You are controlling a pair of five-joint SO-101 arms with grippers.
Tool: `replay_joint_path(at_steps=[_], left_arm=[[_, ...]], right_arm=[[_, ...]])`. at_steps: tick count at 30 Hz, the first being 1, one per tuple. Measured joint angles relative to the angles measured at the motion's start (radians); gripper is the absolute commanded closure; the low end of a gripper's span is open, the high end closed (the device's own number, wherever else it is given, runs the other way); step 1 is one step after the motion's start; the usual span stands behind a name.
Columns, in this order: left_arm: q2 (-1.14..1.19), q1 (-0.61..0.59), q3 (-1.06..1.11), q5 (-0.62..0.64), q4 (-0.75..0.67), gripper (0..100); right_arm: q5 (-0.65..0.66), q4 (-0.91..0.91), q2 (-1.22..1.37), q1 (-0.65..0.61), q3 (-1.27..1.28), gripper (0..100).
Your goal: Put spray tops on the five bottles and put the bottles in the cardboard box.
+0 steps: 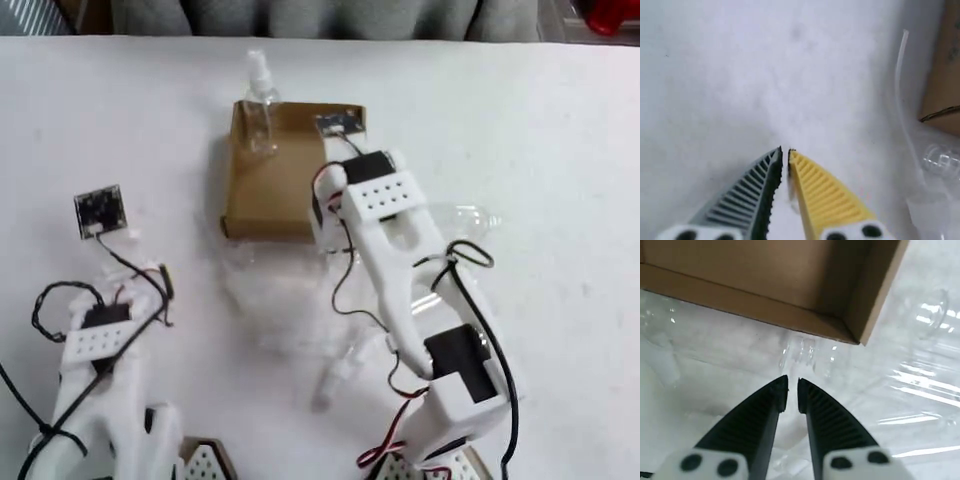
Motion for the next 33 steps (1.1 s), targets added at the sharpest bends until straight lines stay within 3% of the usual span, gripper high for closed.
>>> replay_joint_path(at_steps=[17,33], left_arm=[[0.19,-0.028,-0.135,0.0,0.032,98],[0.19,-0.028,-0.135,0.0,0.032,98]], right_arm=[[0.0,-0.137,0.0,-0.005,0.117,98.4],[0.0,-0.176,0.0,-0.201,0.117,98.4]])
